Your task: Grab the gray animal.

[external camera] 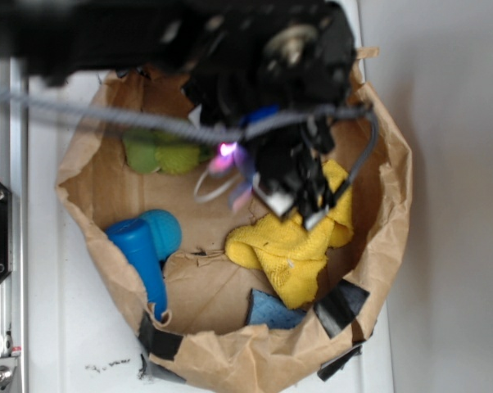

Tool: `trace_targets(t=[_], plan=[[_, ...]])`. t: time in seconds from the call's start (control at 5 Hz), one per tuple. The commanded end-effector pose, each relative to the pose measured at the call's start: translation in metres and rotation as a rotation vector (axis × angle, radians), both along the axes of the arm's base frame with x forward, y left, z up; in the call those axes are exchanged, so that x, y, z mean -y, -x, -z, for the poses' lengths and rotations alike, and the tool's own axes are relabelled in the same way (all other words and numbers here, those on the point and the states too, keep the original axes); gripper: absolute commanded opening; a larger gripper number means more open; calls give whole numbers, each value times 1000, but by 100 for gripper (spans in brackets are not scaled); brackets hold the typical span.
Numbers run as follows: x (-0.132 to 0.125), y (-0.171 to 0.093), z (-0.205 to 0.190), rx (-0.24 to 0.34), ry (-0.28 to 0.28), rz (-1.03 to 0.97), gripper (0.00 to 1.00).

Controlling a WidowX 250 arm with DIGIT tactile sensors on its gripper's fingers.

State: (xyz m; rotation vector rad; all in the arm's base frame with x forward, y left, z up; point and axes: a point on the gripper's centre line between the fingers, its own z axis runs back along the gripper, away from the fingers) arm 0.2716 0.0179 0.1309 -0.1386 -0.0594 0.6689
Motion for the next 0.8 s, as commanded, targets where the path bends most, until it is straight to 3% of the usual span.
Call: trace_targets(t=[0.0,0.2,0.6], plan=[[15,26,-90,240,-24,37,0],[19,40,-104,209,-6,81,0],[21,52,-95,215,-29,107,0]])
